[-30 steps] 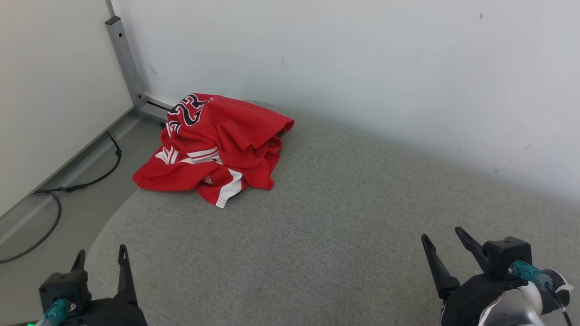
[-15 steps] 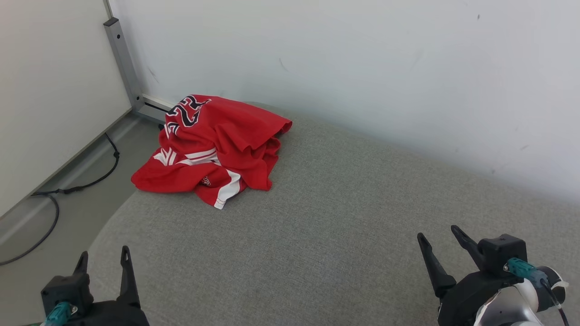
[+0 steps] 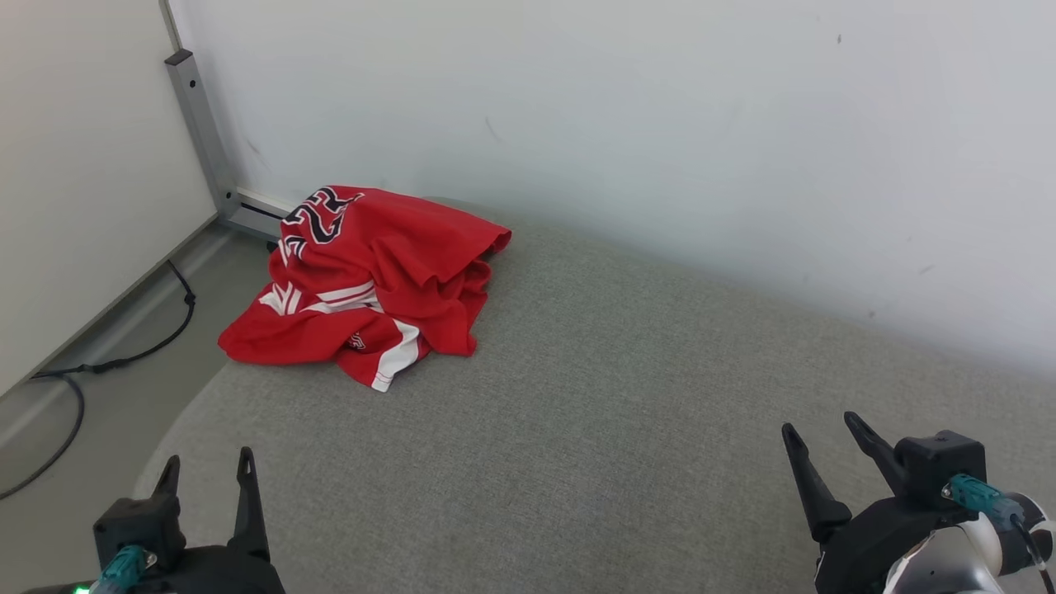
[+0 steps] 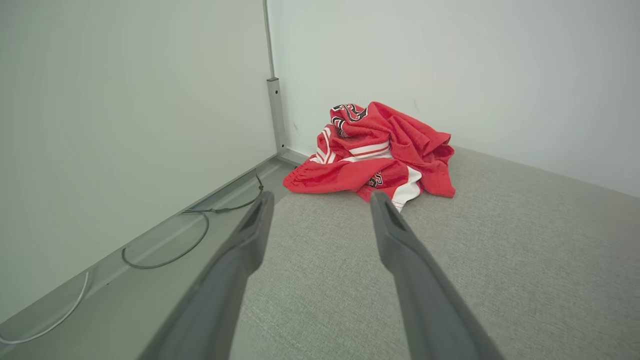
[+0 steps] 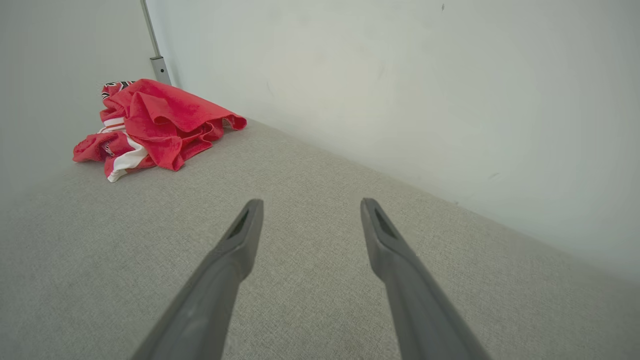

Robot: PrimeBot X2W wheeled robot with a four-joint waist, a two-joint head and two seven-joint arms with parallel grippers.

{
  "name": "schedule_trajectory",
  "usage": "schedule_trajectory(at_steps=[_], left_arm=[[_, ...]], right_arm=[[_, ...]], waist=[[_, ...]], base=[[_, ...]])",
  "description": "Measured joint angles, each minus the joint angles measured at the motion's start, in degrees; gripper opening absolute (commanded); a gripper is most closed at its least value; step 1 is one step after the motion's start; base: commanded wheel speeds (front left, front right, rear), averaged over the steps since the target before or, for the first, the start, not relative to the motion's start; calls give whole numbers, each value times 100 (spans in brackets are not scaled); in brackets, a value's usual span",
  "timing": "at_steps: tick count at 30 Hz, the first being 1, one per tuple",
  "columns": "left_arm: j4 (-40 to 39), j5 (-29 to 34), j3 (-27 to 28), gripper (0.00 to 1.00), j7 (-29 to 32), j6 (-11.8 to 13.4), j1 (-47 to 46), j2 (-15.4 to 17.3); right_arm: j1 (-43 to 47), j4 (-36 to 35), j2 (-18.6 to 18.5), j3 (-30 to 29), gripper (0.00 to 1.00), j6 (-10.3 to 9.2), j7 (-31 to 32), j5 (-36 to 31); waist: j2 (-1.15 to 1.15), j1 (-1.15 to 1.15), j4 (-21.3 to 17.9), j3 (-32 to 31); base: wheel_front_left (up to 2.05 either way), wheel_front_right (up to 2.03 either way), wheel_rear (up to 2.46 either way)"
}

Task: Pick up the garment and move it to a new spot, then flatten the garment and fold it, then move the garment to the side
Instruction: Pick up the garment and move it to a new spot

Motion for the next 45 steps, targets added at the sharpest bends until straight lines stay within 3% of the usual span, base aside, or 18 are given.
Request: schedule_trajectory(at_steps=[16,30,39,45], left_arm=[[204,-97,-51,100,-207,-80,-236,-98],[1096,-415,-2,100,-342,-790,-1521,-7],[2065,-801,271,100,-425,-1139,-2488,-19],[2798,-1047,509,100,-413,-1418,-3223,165]], right_arm=[[38,-107,0,-70,100,0,24,-32],[-87,-47,0,69,100,0,-25,64],[-240,-134,0,77,100,0,29,7],[-487,-347,-1,4,100,0,127,-147]], waist=[[0,0,-405,103],[0,0,-638,175],[0,2,-1037,395],[1,2,-1423,733]], base=[[0,0,0],[0,0,0],[0,0,0],[0,0,0]])
